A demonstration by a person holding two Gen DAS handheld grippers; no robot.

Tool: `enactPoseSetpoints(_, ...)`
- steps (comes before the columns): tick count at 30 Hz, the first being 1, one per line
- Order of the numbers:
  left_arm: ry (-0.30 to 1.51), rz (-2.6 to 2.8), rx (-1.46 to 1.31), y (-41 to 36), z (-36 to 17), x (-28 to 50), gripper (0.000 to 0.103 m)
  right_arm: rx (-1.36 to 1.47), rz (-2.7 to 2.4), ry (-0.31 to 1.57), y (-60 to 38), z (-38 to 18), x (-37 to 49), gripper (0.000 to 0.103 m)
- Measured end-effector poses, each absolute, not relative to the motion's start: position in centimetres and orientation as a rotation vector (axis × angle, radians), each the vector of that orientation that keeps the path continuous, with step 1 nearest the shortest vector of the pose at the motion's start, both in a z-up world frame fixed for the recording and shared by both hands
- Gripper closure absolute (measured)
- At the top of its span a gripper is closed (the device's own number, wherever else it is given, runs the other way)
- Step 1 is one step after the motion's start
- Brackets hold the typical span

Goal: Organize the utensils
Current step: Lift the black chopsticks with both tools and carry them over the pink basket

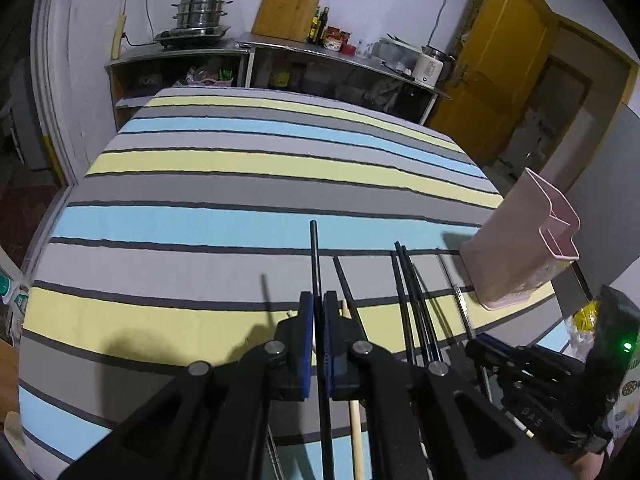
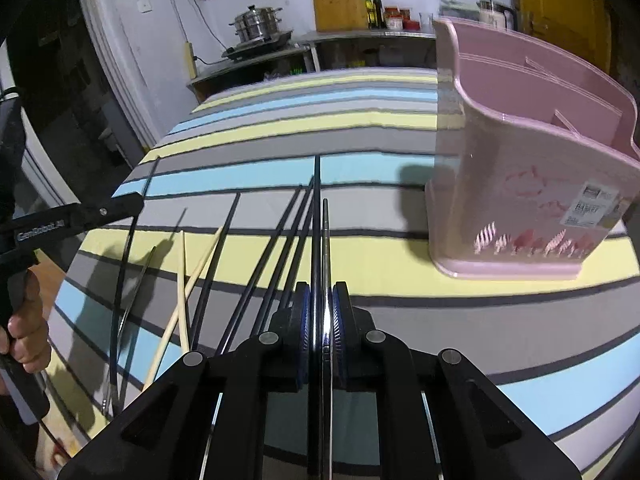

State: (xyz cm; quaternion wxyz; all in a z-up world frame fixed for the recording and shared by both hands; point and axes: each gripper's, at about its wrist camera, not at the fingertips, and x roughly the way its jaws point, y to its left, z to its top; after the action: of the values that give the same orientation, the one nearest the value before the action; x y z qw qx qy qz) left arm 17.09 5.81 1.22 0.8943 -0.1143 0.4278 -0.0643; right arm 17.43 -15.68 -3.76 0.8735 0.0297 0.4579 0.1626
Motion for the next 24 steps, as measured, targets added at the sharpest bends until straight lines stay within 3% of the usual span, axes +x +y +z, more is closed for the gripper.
enactPoseSetpoints(24,0.903,-0.158,-0.278,6.1,1.2,16.5,0.098,0.023,0.300,0.983,-15.7,-4.7,18.7,0.090)
